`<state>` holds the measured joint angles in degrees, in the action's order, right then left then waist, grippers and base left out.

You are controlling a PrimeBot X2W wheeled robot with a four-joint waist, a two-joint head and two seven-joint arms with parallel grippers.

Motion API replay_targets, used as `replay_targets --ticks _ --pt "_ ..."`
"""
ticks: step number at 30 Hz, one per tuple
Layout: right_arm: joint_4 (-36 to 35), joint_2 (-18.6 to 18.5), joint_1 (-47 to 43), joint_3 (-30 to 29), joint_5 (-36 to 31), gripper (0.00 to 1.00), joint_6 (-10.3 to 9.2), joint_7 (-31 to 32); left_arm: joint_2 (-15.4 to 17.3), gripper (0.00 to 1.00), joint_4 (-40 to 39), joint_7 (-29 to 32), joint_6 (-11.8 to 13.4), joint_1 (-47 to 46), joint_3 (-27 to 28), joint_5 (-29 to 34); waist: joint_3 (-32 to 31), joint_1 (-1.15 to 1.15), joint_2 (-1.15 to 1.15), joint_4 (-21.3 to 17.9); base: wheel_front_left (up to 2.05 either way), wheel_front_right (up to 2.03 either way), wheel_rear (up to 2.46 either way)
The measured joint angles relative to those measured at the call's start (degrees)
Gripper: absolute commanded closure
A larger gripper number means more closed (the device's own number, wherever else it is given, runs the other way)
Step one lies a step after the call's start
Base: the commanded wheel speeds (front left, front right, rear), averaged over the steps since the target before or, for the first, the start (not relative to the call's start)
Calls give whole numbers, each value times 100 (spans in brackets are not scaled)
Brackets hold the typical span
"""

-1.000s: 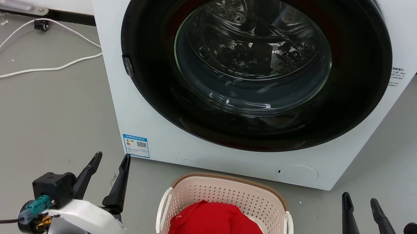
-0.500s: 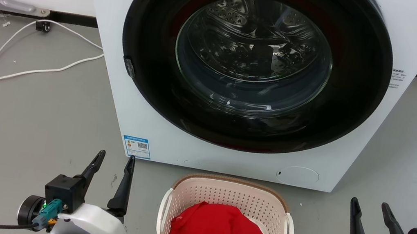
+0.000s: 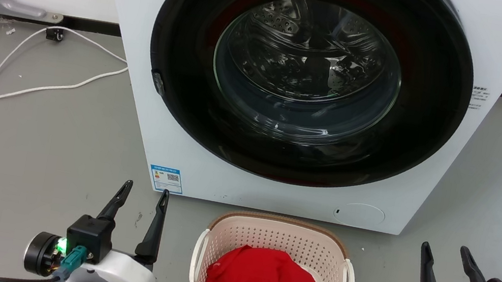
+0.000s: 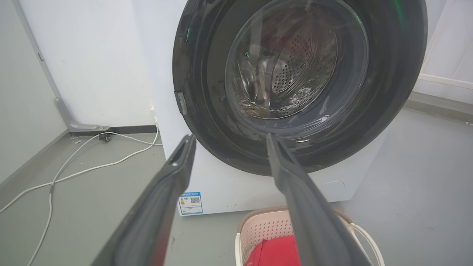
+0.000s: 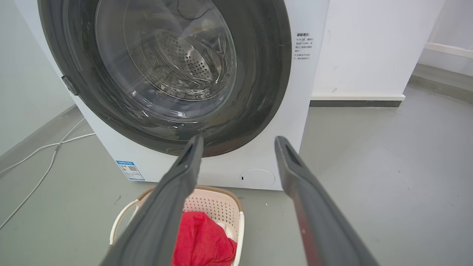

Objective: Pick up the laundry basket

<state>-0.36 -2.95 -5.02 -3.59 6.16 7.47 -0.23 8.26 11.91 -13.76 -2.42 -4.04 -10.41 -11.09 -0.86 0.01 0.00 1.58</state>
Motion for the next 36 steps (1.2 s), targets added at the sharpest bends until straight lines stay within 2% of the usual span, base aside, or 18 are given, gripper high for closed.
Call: replay_targets --ticks 12,36 --pt "-11 1 -59 -27 -360 0 3 -76 -19 0 47 -109 48 26 -53 265 -4 0 0 14 0 0 0" --pt "131 1 -54 -86 -286 0 3 -103 2 0 151 -130 42 23 -100 123 51 -1 0 -9 0 0 0"
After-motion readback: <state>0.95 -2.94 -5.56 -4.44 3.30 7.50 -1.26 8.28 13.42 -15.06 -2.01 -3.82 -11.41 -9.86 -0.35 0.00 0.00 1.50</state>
